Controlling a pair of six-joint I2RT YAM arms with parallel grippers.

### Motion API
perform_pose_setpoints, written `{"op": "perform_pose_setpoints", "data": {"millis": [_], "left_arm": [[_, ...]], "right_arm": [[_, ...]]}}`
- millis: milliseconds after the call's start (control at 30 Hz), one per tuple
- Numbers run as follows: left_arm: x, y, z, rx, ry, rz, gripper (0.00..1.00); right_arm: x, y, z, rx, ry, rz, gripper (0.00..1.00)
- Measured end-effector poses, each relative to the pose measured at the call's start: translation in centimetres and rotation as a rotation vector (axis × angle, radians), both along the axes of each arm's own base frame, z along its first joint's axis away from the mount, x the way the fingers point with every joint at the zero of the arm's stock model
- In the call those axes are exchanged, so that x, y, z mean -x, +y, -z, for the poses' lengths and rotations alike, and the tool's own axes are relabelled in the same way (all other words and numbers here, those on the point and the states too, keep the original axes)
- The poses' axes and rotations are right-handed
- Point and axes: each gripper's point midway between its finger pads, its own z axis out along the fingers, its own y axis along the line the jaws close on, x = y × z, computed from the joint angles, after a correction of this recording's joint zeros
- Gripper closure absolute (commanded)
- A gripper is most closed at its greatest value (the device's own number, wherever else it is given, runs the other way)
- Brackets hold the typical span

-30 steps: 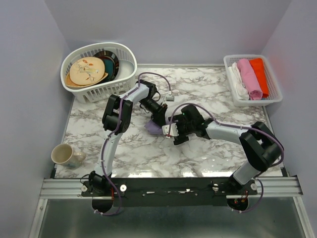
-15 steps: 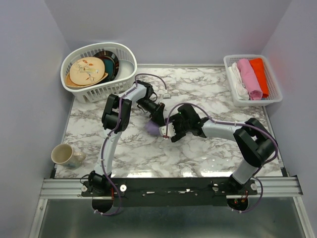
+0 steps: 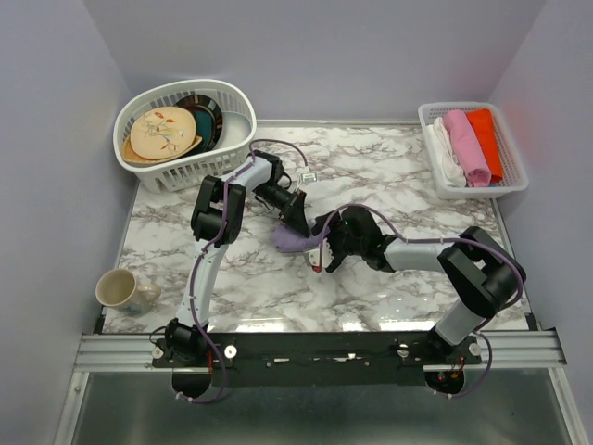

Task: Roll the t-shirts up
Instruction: Roll the T-shirt to the center of the board.

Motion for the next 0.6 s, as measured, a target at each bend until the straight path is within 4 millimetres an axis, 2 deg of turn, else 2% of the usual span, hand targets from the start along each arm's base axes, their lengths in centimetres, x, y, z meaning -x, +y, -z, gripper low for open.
{"op": "perform_pose_setpoints", "data": {"millis": [467,567,600], "left_arm": [[-0.48,0.14,-0.13,0.035,0.083,-0.055,0.55],[-0.55,0.22,-0.17,0.041,0.088,-0.061,0.55],[-0.56,0.22,-0.15,0.041,0.088,-0.062,0.54]], "right_arm": [[0.72,-0.41,0.23,0.003,-0.154,-0.068,0.15],[0.46,-0.05,0.36,0.015,-0.17,-0.076,0.24],[0.35,0.1,0.38,0.02,-0.173,-0.078,0.3]]}}
